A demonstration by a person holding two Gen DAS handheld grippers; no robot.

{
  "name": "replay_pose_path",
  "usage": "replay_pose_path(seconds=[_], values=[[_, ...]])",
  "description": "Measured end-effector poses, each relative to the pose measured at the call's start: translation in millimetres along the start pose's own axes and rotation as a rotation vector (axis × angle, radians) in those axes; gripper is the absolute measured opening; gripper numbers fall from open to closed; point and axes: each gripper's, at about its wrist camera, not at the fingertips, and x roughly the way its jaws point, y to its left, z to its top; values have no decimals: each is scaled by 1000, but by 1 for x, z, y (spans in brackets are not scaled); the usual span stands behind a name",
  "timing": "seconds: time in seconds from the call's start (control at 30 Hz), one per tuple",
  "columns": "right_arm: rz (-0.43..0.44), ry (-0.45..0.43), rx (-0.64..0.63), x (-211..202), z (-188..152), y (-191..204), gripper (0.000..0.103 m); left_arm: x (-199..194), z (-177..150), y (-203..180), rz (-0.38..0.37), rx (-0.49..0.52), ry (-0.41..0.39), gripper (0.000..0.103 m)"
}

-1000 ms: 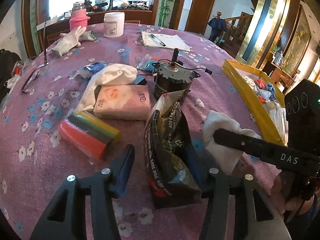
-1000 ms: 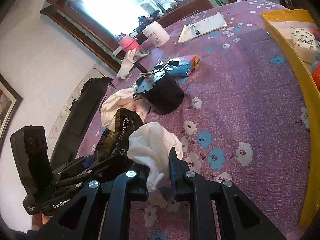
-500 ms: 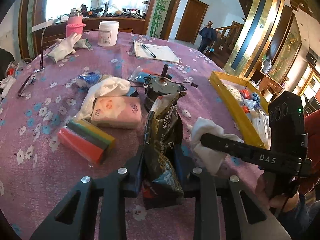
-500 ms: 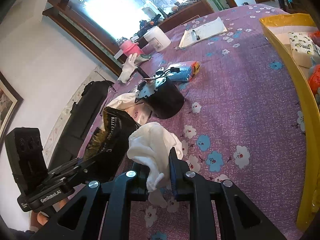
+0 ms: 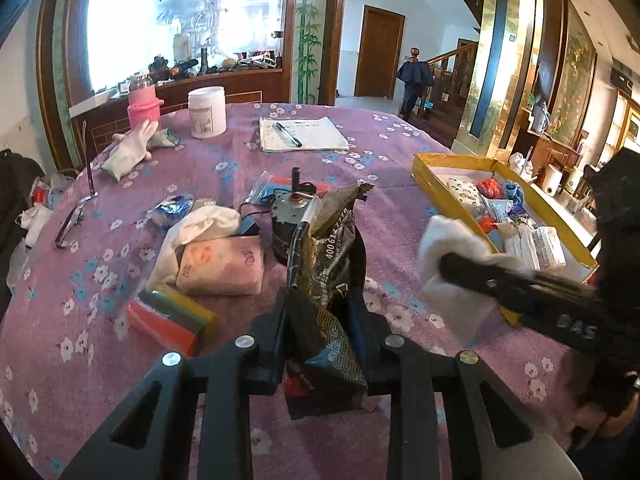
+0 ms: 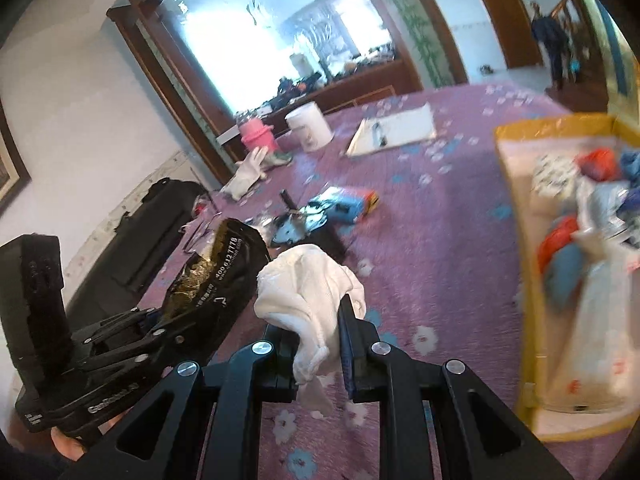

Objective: Organize soft objects
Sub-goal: 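Carry the white cloth and black bag with both grippers over the tray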

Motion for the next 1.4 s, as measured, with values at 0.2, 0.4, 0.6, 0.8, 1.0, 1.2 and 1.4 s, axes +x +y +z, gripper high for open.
replay_pose_path(seconds=[0.2, 0.4, 0.6, 0.8, 1.0, 1.2, 1.4], values=[[-28, -37, -4, -24, 0, -7, 18, 4, 0, -21, 39, 49, -20, 26], [-32, -49, 11, -33, -1, -14, 18, 4, 0, -37, 77, 96, -46, 26], [-29, -60, 14, -37, -2, -14, 18, 3, -1, -51, 106, 140, -69, 26], [-35, -72, 27, -43, -2, -20, 18, 4, -1, -63, 109, 170, -76, 27], [-37, -86, 41, -51, -3, -27, 18, 5, -1, -74, 105, 194, -79, 27], [-39, -100, 56, -57, -1, -34, 18, 6, 1, -86, 101, 221, -85, 27], [-43, -117, 79, -63, -1, -44, 18, 8, 3, -100, 93, 248, -86, 27]])
